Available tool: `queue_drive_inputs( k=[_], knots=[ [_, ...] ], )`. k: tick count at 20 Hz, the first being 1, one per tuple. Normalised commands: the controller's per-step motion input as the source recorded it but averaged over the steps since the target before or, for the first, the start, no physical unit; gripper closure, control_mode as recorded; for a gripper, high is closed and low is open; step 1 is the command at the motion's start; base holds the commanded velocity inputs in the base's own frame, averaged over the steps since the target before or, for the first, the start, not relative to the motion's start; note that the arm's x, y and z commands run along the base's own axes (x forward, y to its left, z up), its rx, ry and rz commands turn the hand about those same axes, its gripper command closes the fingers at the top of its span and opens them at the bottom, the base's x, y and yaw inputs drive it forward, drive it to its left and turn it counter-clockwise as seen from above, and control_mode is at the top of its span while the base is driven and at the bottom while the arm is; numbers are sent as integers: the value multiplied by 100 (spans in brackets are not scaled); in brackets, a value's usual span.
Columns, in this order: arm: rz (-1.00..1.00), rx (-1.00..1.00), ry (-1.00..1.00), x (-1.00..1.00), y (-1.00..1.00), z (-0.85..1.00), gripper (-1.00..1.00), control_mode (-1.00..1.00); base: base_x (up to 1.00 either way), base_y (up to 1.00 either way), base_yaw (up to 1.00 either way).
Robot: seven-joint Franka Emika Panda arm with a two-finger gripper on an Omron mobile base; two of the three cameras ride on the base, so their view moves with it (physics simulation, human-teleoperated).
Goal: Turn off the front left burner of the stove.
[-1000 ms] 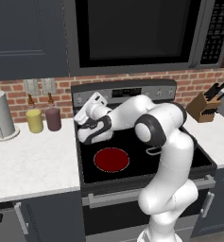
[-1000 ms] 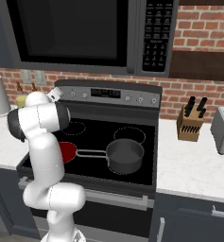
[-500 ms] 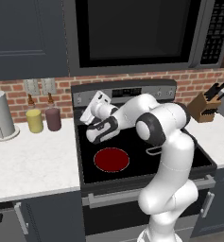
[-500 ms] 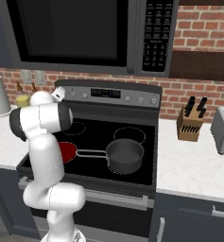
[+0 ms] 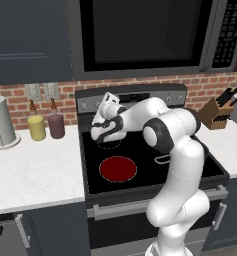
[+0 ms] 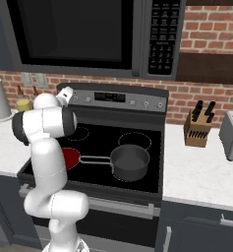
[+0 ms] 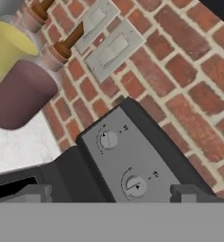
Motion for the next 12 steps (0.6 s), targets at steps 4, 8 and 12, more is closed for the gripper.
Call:
queue_drive_inputs(
  k=[4, 8, 12],
  knots=[
    [-7, -3, -3, 13, 24, 0, -100, -100, 0, 0, 0],
    [0, -11, -5, 0, 47, -8, -100, -100, 0, 0, 0],
    [0, -12, -2, 0, 44, -8, -100, -100, 0, 0, 0]
  ],
)
